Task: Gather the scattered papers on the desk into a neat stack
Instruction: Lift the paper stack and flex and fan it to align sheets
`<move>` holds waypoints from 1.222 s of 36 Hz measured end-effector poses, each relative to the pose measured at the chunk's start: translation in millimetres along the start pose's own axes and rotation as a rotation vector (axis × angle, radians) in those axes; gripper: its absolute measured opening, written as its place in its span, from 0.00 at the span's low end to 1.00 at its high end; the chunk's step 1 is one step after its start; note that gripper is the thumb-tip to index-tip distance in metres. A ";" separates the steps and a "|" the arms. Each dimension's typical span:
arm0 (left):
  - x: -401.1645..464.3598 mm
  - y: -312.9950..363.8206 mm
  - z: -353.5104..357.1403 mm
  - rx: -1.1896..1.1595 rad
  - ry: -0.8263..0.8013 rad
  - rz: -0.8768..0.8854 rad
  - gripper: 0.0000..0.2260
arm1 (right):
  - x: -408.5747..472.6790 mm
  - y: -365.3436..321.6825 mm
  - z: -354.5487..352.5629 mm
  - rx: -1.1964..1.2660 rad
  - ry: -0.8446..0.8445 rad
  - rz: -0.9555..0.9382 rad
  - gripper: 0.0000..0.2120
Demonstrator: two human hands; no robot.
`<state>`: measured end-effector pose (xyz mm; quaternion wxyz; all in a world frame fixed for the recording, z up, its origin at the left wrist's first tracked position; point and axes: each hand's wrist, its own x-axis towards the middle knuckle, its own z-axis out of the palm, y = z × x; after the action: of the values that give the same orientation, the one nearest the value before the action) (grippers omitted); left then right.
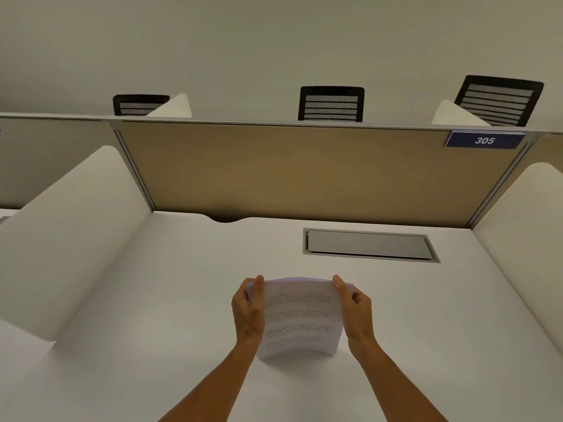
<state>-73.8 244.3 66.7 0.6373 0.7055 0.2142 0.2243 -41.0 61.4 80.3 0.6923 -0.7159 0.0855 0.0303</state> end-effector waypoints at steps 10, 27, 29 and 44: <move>-11.5 -38.5 -14.3 0.036 -0.160 -0.100 0.14 | -6.2 23.0 -17.7 -0.066 -0.129 0.040 0.12; 24.0 -46.7 -46.1 0.250 -0.407 -0.214 0.14 | 14.5 38.4 -32.6 -0.521 -0.284 -0.059 0.09; 30.9 -31.6 -43.9 0.223 -0.333 -0.181 0.32 | 22.8 25.1 -32.9 -0.626 -0.336 -0.102 0.08; 50.3 32.7 -18.3 0.531 -0.913 0.106 0.19 | 27.1 -35.9 -17.1 -1.154 -0.588 -0.351 0.14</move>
<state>-43.5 285.4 103.0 0.4529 0.8782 -0.0716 -0.1359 -9.7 43.1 112.0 0.1877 -0.9365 -0.2544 0.1518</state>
